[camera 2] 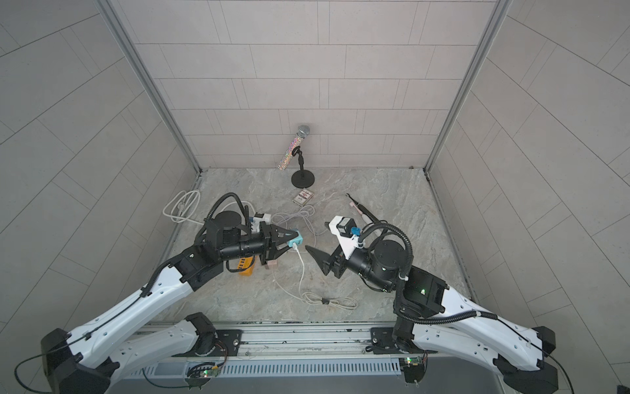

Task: Charge the electric toothbrush
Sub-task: Adjust the plug.

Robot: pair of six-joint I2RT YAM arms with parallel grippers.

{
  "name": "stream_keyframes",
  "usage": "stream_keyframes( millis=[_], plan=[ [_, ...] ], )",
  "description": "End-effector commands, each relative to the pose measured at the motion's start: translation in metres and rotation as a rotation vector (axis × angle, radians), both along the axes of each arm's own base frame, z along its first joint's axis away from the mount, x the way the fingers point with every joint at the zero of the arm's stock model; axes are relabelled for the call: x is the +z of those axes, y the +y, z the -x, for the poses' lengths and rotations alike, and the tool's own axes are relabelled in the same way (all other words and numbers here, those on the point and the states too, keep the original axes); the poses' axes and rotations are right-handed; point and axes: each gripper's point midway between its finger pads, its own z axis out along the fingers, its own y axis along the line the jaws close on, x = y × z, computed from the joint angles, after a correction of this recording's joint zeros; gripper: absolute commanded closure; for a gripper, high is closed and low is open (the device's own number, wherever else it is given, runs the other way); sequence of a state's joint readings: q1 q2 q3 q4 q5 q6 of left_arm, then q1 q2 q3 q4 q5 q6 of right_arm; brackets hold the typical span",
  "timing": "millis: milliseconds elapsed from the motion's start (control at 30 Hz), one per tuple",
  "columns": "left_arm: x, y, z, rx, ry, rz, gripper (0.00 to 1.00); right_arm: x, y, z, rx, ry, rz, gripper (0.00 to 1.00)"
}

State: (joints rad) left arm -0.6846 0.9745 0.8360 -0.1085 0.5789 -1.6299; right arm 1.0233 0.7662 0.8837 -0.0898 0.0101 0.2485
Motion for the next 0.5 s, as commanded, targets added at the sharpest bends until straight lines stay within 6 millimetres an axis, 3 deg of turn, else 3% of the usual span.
stream_keyframes(
  millis=[0, 100, 300, 467],
  plan=[
    [0.021, 0.005, -0.008, 0.057, -0.050, 0.066, 0.98, -0.010, 0.011, -0.010, -0.056, 0.312, -0.169, 0.16],
    [0.023, 0.004, -0.009, 0.060, -0.049, 0.077, 0.98, -0.020, 0.016, -0.016, -0.094, 0.408, -0.226, 0.17],
    [0.026, 0.006, -0.011, 0.083, -0.034, 0.080, 0.98, -0.044, 0.024, -0.016, -0.117, 0.456, -0.177, 0.18],
    [0.026, 0.007, -0.010, 0.087, -0.029, 0.073, 0.98, -0.050, 0.041, -0.017, -0.089, 0.478, -0.173, 0.19]
  ],
)
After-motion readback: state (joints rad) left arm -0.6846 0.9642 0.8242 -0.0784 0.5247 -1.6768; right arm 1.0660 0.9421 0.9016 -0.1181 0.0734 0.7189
